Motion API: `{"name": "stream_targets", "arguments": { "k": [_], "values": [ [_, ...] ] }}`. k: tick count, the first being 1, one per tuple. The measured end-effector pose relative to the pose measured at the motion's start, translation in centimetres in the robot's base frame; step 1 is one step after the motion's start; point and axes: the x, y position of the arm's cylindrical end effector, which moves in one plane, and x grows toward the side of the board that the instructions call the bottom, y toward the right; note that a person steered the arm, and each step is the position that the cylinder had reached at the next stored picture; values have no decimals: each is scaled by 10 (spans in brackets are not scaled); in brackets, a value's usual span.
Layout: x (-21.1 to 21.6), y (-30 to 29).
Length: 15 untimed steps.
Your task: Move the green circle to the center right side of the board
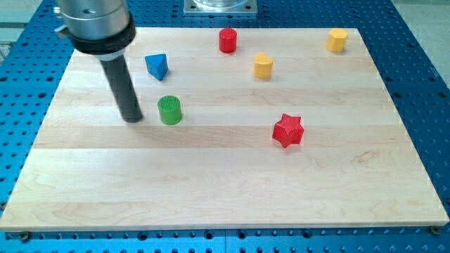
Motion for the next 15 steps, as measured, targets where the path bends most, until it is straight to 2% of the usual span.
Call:
{"name": "stream_targets", "arguments": {
  "k": [2, 4, 5, 6, 7, 8, 9, 13, 14, 15],
  "values": [
    [8, 146],
    [-46, 69],
    [-75, 53],
    [-57, 149],
    [-41, 197],
    [-37, 152],
    [-24, 151],
    [-17, 182],
    [-19, 225],
    [10, 186]
  ]
}}
